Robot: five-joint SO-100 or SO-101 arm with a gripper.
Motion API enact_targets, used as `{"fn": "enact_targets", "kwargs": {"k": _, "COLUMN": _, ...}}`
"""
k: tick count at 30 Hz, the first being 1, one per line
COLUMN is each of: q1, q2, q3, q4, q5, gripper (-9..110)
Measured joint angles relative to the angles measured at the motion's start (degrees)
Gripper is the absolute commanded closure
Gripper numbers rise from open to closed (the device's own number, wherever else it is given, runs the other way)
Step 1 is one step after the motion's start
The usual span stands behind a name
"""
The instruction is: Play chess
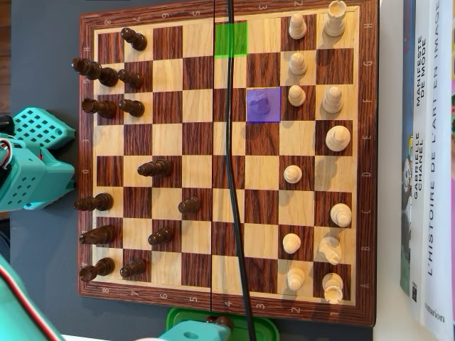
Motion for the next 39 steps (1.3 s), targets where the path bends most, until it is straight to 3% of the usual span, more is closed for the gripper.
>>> {"fn": "enact_targets", "kwargs": {"k": 3, "q1": 0.0, "q2": 0.0, "q3": 0.0, "q4": 0.0, "q5": 0.0, "gripper": 88}}
{"fn": "enact_targets", "kwargs": {"k": 19, "q1": -1.1, "q2": 0.6, "q3": 0.0, "q4": 0.0, "q5": 0.0, "gripper": 88}}
{"fn": "enact_targets", "kwargs": {"k": 27, "q1": -3.4, "q2": 12.2, "q3": 0.6, "q4": 0.2, "q5": 0.0, "gripper": 88}}
{"fn": "enact_targets", "kwargs": {"k": 39, "q1": -17.6, "q2": 42.0, "q3": 28.7, "q4": 0.2, "q5": 4.0, "gripper": 88}}
